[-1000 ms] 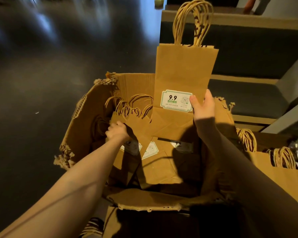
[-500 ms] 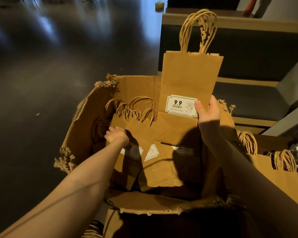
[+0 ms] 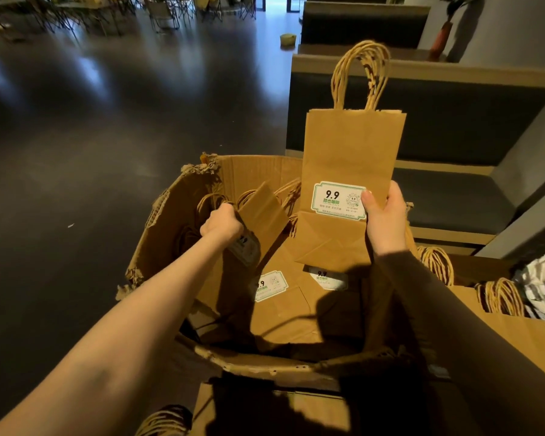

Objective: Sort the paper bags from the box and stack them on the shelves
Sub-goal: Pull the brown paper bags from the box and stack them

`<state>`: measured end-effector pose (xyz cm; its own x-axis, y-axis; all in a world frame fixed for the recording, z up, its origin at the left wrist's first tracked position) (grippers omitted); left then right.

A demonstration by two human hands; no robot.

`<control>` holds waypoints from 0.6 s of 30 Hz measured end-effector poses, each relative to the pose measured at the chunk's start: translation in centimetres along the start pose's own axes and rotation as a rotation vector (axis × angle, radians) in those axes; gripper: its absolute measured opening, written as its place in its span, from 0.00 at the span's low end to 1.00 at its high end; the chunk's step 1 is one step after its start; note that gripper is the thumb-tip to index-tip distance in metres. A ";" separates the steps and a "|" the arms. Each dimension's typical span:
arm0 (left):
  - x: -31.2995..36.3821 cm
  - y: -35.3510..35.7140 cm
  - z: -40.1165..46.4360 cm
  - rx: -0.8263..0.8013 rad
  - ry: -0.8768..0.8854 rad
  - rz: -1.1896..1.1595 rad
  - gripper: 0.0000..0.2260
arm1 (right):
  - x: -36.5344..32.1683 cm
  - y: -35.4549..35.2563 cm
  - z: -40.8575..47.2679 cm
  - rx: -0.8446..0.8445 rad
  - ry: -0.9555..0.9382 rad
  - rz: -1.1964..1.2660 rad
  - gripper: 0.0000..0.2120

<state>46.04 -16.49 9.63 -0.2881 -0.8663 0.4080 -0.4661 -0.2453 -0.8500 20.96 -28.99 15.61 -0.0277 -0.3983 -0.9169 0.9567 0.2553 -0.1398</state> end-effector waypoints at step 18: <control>5.3 -8.5 -14.5 -0.170 0.492 -1.114 0.10 | -8.7 -3.8 -4.1 0.105 -0.125 -0.038 0.12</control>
<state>36.37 -12.65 23.88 0.0692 0.0461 0.9965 -0.7517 -0.6544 0.0824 16.43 -22.89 22.63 -0.0343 -0.5140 -0.8571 0.9809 0.1471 -0.1275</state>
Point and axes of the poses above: each hand's wrist, its own z-axis towards the middle knuckle, its own y-axis out of the palm, x = y × z, the point moved 4 cm from there along z, towards the middle knuckle, and after that the axes turned 12 degrees about -y, right-handed, at the moved point
